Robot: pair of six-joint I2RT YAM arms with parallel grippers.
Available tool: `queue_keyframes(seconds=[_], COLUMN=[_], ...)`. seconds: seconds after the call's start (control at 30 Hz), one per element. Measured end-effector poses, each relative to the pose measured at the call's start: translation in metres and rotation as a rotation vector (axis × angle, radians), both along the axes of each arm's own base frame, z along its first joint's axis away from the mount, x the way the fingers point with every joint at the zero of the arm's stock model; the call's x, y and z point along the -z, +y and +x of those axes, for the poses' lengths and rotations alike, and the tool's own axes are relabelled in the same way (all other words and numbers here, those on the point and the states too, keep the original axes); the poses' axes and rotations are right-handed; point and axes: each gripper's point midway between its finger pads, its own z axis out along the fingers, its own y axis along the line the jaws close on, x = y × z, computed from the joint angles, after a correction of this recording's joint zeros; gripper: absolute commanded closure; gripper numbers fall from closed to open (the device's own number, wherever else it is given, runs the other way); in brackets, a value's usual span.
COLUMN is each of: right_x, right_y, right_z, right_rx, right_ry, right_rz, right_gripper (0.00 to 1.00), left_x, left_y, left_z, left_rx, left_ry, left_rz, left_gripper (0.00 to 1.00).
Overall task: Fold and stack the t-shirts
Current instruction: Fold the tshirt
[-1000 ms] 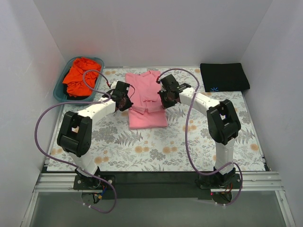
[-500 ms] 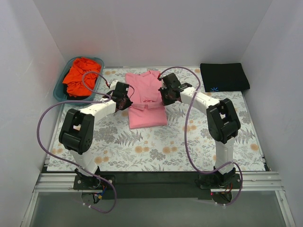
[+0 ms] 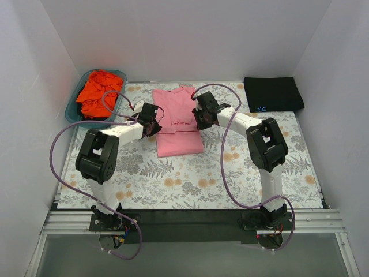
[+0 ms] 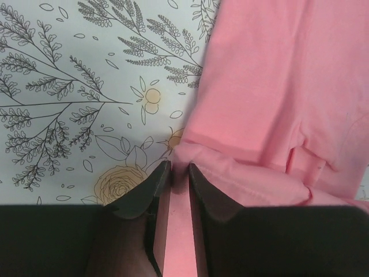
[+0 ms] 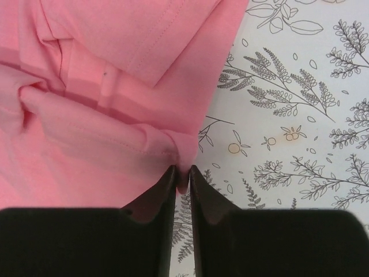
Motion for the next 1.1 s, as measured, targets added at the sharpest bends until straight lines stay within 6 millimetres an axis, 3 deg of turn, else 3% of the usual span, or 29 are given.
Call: queue_keyframes(seconds=[0.13, 0.27, 0.47, 0.57, 0.63, 0.73, 0.93, 1.1], right_x=[-0.001, -0.009, -0.05, -0.066, -0.07, -0.065, -0.029, 0.001], right_y=[0.0, 0.001, 0.02, 0.042, 0.057, 0.071, 0.082, 0.085], right_z=[0.001, 0.001, -0.007, -0.018, -0.025, -0.033, -0.032, -0.032], right_rx=[-0.005, 0.001, -0.013, -0.056, -0.087, -0.117, -0.14, -0.145], right_ry=[-0.006, -0.016, -0.084, -0.119, -0.124, -0.108, -0.031, 0.028], right_rz=[-0.002, 0.011, 0.064, 0.1, 0.124, 0.147, 0.158, 0.145], right_gripper=[0.64, 0.62, 0.64, 0.75, 0.83, 0.88, 0.94, 0.94], left_x=[-0.002, -0.015, -0.066, -0.081, -0.075, -0.047, 0.016, 0.017], left_y=[0.001, 0.002, -0.009, -0.034, -0.05, -0.067, -0.061, -0.063], left_z=[0.002, 0.001, -0.018, -0.039, -0.053, -0.072, -0.102, -0.103], left_rx=[-0.002, -0.003, 0.015, 0.075, 0.117, 0.167, 0.158, 0.155], left_ry=[-0.01, -0.031, -0.123, -0.151, -0.135, -0.06, 0.111, 0.1], left_rz=[0.002, -0.01, -0.077, -0.126, -0.14, -0.139, -0.11, -0.135], left_gripper=[0.55, 0.44, 0.47, 0.64, 0.75, 0.8, 0.83, 0.83])
